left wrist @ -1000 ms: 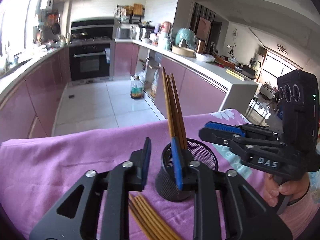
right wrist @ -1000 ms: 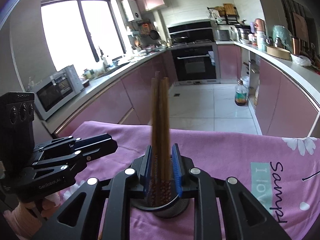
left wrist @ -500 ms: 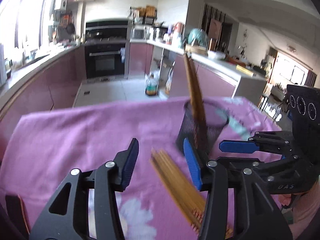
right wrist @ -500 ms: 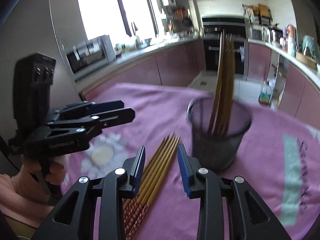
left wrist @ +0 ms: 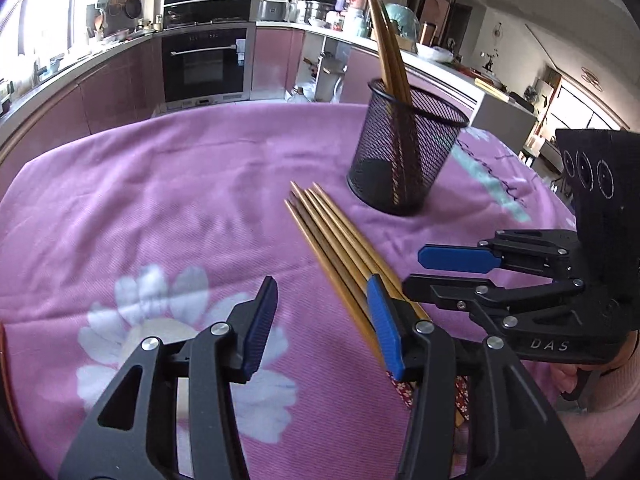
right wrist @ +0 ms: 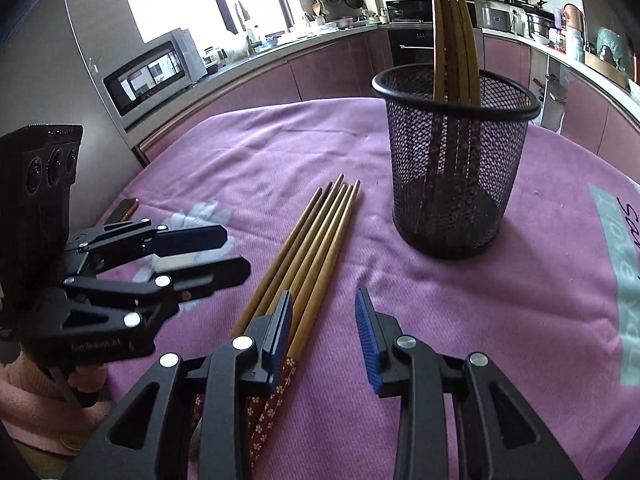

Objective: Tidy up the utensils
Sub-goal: 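Withdraw both grippers back over the chopstick pile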

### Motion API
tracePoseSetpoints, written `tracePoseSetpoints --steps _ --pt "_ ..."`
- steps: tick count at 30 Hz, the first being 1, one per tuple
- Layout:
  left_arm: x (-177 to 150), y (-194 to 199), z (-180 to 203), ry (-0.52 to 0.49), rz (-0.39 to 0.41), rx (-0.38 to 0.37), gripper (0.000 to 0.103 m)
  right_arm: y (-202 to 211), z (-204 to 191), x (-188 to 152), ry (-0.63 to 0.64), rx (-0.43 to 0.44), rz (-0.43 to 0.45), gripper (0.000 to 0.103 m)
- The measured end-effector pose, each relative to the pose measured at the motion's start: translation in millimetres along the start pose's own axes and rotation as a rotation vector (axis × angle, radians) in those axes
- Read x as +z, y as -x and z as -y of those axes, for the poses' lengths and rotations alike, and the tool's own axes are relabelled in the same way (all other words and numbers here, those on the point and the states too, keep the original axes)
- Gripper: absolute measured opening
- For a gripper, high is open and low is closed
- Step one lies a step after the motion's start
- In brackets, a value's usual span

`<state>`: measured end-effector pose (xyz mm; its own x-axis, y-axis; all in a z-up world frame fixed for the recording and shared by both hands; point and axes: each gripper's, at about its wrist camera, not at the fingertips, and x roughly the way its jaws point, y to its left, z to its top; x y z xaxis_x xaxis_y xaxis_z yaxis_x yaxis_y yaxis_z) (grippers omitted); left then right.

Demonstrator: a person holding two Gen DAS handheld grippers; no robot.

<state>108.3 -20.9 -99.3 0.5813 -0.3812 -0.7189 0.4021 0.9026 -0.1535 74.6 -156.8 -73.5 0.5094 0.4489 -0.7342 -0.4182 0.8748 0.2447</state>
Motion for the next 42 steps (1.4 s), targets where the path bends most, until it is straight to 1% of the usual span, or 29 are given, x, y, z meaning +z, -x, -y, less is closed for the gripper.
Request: tracePoseSetpoints --steps 10,18,28,29,32,34,38,42 --pt "-6 -6 4 -0.008 -0.035 0.010 0.046 -2 0 -5 0.016 -0.026 -0.006 0.031" --pt "-8 -11 7 -0.019 -0.056 0.018 0.046 -3 5 -5 -0.001 -0.039 -0.010 0.030" --pt "-8 -14 10 -0.062 -0.058 0.043 0.049 -3 5 -5 0.000 -0.045 -0.011 0.029" --pt "-7 -14 10 -0.069 -0.056 0.054 0.048 -3 5 -5 0.000 -0.044 -0.011 0.029" --pt "-8 -17 7 -0.082 -0.071 0.087 0.038 -3 5 -6 -0.002 -0.044 -0.011 0.029" --pt "-8 -16 7 -0.089 -0.070 0.084 0.038 -3 6 -6 -0.004 -0.042 -0.011 0.029" --pt "-7 -16 2 -0.061 -0.070 0.060 0.038 -3 5 -5 -0.001 -0.042 -0.010 0.029" --pt "-5 -17 1 -0.054 -0.074 0.059 0.037 -6 4 -1 0.006 -0.044 -0.008 0.029"
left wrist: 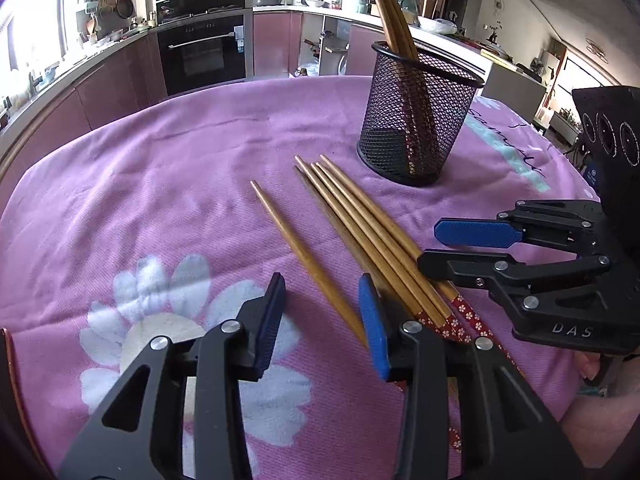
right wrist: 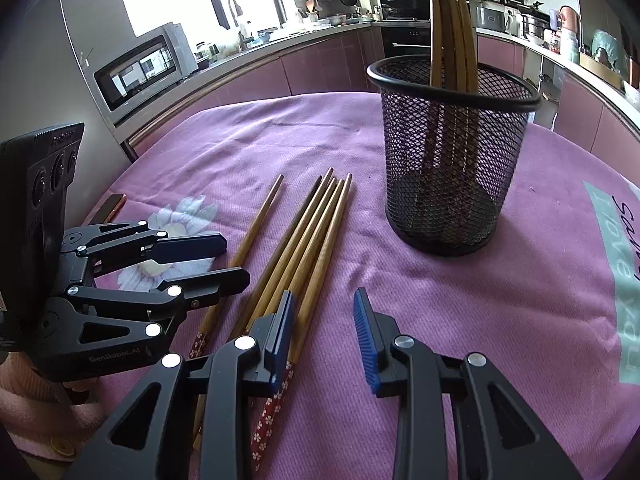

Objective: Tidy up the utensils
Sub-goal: 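Withdraw both grippers back over the chopstick pile, then close the right gripper on a chopstick while the left gripper grasps another, then raise both chopsticks upright and carry them above the mesh cup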

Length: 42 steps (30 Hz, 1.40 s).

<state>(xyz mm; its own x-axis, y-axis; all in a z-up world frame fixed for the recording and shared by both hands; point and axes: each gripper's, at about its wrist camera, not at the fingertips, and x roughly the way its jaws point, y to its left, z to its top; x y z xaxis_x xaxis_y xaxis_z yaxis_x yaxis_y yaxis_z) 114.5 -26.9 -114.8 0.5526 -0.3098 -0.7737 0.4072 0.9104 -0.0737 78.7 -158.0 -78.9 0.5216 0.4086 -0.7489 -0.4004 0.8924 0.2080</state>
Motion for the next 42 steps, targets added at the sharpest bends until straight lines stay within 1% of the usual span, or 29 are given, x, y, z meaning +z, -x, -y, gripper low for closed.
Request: tracePoseSetpoints --steps 2,6,9,13,16,17,21,27,35,42 --pt "0 -1 0 -0.001 -0.001 0.003 0.036 0 1 2 0.001 -0.005 0.000 0.029" --pt "5 -4 -5 0.016 0.000 0.002 0.028 -7 1 9 0.012 -0.024 -0.012 0.023" --pt "7 -7 -7 0.026 0.001 0.009 0.023 -11 -1 13 0.029 -0.043 -0.015 0.022" --pt "11 -9 -9 0.037 0.000 0.013 0.020 -16 -1 19 0.033 -0.054 -0.019 0.021" --pt "12 -10 -8 0.034 -0.001 0.018 0.020 -19 1 22 0.025 -0.060 -0.017 0.015" --pt "12 -10 -8 0.034 -0.001 0.019 0.020 -19 1 23 0.017 -0.058 -0.016 0.011" --pt "12 -10 -8 0.043 0.003 0.028 0.017 -18 5 23 -0.010 -0.040 -0.014 0.006" --pt "11 -9 -13 0.095 0.011 0.031 0.008 -13 9 19 -0.033 -0.014 -0.005 0.005" --pt "10 -3 -14 0.115 0.020 0.024 0.008 9 6 18 -0.030 0.031 0.041 0.005" --pt "15 19 -16 0.133 0.064 -0.055 0.008 30 7 17 -0.031 0.065 0.091 0.005"
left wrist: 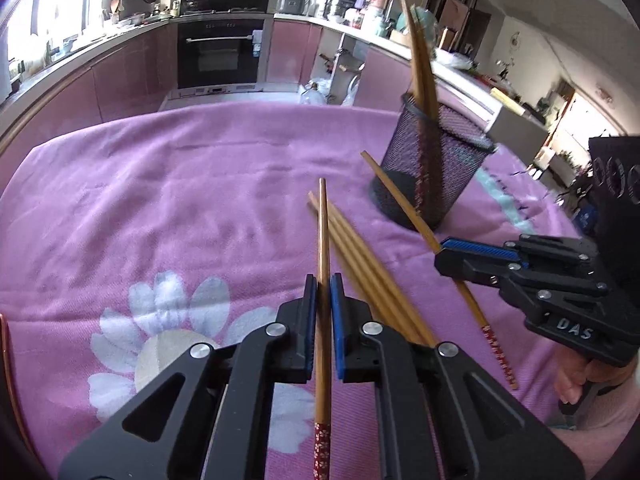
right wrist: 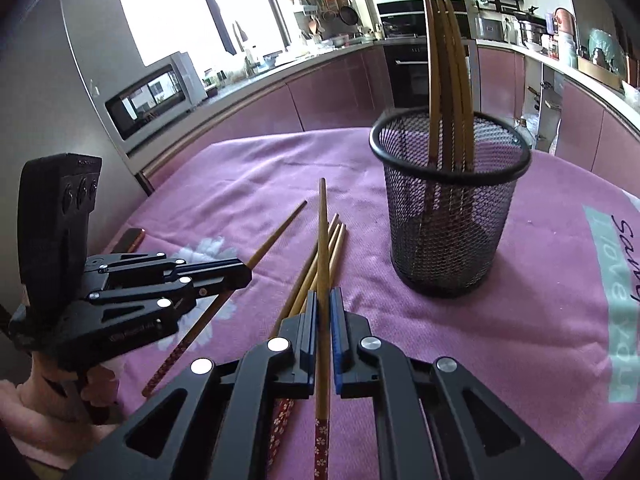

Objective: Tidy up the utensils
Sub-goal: 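Raise both chopsticks upright and carry them above the mesh cup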

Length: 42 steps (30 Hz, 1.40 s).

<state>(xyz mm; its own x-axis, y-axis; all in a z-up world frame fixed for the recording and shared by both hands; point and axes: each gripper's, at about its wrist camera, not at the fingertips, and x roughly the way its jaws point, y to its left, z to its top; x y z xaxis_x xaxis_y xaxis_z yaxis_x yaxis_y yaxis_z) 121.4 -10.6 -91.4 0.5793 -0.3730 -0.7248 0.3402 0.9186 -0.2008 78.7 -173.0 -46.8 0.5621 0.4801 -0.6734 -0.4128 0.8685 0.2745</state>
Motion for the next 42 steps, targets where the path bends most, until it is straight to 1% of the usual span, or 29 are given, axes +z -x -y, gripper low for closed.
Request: tracePoseSetpoints --steps 3,10,17,26,35,42 --pt "4 11 2 0.004 0.020 -0.044 0.008 10 0 1 -0.003 0.024 0.026 0.005" --pt "15 40 5 0.018 0.074 -0.137 0.008 34 0 6 0.000 0.032 0.098 0.005" --pt "25 63 10 0.007 0.132 -0.193 0.008 53 9 13 -0.012 0.023 0.159 0.005" --pt "39 86 11 0.008 0.193 -0.238 0.008 72 16 20 -0.021 0.013 0.222 0.005" --pt "67 104 22 -0.011 0.286 -0.259 0.008 94 19 40 0.001 -0.011 0.298 0.005" --pt "92 106 36 -0.041 0.325 -0.261 0.008 112 23 60 0.023 -0.038 0.362 0.005"
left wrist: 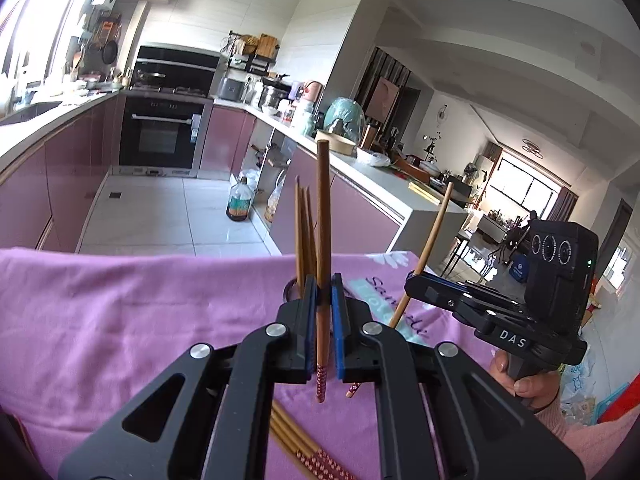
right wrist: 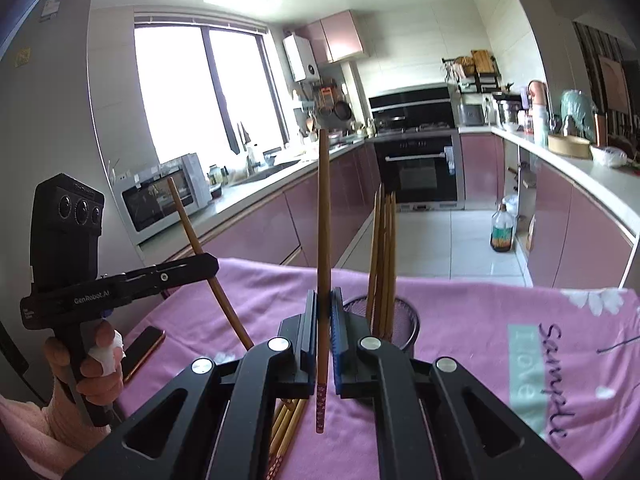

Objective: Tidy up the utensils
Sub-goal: 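Raise both chopsticks upright and carry them above the mesh cup, then lower both chopsticks into the mesh cup and open both grippers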

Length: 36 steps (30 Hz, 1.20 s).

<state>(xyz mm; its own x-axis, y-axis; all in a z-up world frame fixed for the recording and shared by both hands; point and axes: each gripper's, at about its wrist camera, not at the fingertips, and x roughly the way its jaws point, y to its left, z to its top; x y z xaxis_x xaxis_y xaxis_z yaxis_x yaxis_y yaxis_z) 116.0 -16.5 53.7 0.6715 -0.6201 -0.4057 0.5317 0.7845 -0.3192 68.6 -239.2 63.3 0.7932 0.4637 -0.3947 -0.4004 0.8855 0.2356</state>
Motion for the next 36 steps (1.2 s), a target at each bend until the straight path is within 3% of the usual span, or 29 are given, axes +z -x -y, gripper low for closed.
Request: tracePoseSetpoints --steps 12,19,25,33,36 --pt "44 -5 20 -0.053 0.078 0.007 0.008 5 14 36 0.024 -0.030 0.090 0.005" --pt "53 -23 26 -0.070 0.079 0.054 0.008 -17 21 37 0.020 -0.070 0.065 0.005" --pt "42 -54 28 -0.098 -0.014 0.087 0.008 -43 31 28 0.005 -0.088 -0.010 0.005" --pt "26 -90 19 -0.143 -0.200 0.079 0.008 -66 34 12 -0.005 -0.097 -0.135 0.005" --pt "22 -99 15 -0.153 -0.233 0.078 0.008 -73 36 7 -0.009 -0.100 -0.178 0.005"
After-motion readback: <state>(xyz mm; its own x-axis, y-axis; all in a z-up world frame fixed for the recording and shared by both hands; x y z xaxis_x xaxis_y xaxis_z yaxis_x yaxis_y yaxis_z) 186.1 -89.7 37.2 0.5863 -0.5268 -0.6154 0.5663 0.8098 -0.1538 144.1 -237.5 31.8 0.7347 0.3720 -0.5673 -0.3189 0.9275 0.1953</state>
